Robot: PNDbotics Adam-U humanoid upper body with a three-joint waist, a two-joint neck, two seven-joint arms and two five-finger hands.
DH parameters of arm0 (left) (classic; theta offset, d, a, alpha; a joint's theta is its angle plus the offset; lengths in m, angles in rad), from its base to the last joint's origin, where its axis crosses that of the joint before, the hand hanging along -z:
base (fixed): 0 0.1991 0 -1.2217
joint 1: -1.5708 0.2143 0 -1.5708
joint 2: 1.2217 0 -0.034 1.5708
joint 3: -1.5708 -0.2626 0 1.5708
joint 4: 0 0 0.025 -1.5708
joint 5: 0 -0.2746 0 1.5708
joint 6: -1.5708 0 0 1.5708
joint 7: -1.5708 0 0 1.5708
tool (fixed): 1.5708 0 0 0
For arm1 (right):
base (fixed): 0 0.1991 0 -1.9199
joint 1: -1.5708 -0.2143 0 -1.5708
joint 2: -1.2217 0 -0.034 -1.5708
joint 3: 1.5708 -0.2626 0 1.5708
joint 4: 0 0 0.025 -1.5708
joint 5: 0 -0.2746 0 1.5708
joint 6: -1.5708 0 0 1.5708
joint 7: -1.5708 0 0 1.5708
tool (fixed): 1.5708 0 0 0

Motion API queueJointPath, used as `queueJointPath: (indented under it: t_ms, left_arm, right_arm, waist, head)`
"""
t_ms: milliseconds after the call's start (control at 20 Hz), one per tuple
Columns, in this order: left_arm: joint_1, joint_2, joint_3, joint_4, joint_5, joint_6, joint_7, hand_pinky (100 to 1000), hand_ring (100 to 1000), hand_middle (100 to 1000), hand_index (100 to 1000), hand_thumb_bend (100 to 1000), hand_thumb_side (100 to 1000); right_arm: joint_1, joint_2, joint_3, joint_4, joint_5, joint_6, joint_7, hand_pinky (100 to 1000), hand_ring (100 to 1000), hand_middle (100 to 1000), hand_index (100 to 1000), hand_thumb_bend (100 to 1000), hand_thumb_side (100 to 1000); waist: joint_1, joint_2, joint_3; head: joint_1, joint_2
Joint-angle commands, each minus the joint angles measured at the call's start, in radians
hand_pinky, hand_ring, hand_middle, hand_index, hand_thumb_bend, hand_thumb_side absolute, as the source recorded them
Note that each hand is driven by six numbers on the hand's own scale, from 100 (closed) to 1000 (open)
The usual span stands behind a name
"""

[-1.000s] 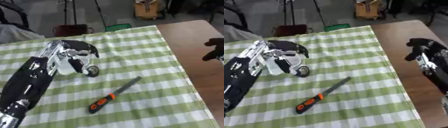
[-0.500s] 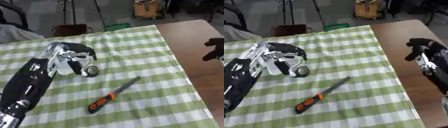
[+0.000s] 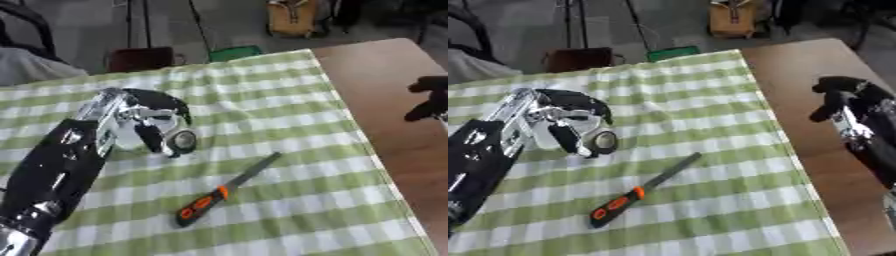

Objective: Pick up objects on the table and place them in the box.

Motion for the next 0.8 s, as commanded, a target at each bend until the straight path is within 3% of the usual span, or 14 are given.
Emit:
queueJointPath:
  t_ms: [50,550,800]
  left_arm:
    - [-0.014,0.005,0.003,-0.003,-0.009,-0.057,-0.046,1000,895,893,886,476,428]
    - [-0.011,0.0,0.002,0.007,-0.02,-0.063,-0.04,1000,894,890,875,480,429]
    - [-0.011,-0.001,0.002,0.013,-0.029,-0.064,-0.043,1000,892,886,853,438,371]
  right_arm:
    - [-0.013,-0.019,-0.005,-0.023,-0.002,-0.001,0.003,584,535,710,793,200,619]
    - [-0.014,-0.017,-0.006,-0.023,-0.001,-0.001,0.004,584,534,711,793,201,619]
    - [-0.014,-0.017,-0.006,-0.023,-0.001,-0.001,0.005,584,534,711,793,202,619]
  waist:
    - [-0.007,-0.013,-0.002]
    - [-0.006,-0.01,-0.004]
    - [-0.006,-0.009,-0.005]
  head:
    - [-0.004,-0.003]
    - [-0.005,-0.004]
    - [-0.005,-0.004]
